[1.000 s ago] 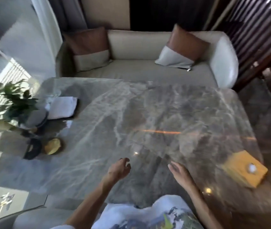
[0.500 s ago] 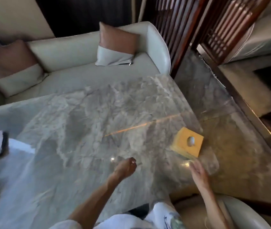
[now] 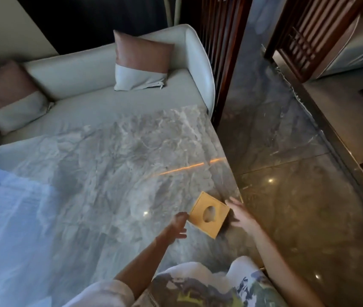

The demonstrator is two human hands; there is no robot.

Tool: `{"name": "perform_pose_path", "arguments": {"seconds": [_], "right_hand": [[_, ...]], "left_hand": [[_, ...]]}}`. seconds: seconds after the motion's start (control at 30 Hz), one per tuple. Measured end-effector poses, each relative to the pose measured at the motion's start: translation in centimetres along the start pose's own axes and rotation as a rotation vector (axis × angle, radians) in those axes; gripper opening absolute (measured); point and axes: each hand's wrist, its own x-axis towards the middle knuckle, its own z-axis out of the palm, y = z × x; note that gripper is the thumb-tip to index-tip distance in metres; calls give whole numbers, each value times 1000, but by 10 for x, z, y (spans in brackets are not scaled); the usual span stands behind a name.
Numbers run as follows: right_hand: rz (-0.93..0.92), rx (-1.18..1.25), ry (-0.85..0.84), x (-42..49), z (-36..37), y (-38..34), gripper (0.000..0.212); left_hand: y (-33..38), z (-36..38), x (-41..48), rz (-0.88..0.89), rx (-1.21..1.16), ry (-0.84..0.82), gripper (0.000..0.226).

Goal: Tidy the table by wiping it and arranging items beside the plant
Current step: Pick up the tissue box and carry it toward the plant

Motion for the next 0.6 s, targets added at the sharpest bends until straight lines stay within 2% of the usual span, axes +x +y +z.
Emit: {"name": "perform_pose_path", "arguments": {"seconds": [0.1, 0.2, 0.33, 0.5, 0.6], "right_hand": [[65, 31, -107, 6, 8, 9, 61], [68, 21, -109, 7, 20, 19, 68], [51, 15, -159, 3, 47, 23, 69], [23, -38, -248, -8, 118, 27, 63], [-9, -78, -301, -21, 176, 30, 59]], "left_hand": [[1, 8, 4, -46, -132, -49, 46], [1, 11, 4, -8, -155, -48, 46], [2, -6, -1, 56, -131, 33, 23], [-29, -59, -16, 125, -157, 260, 31], [-54, -97, -27, 96, 6, 476, 51]]}}
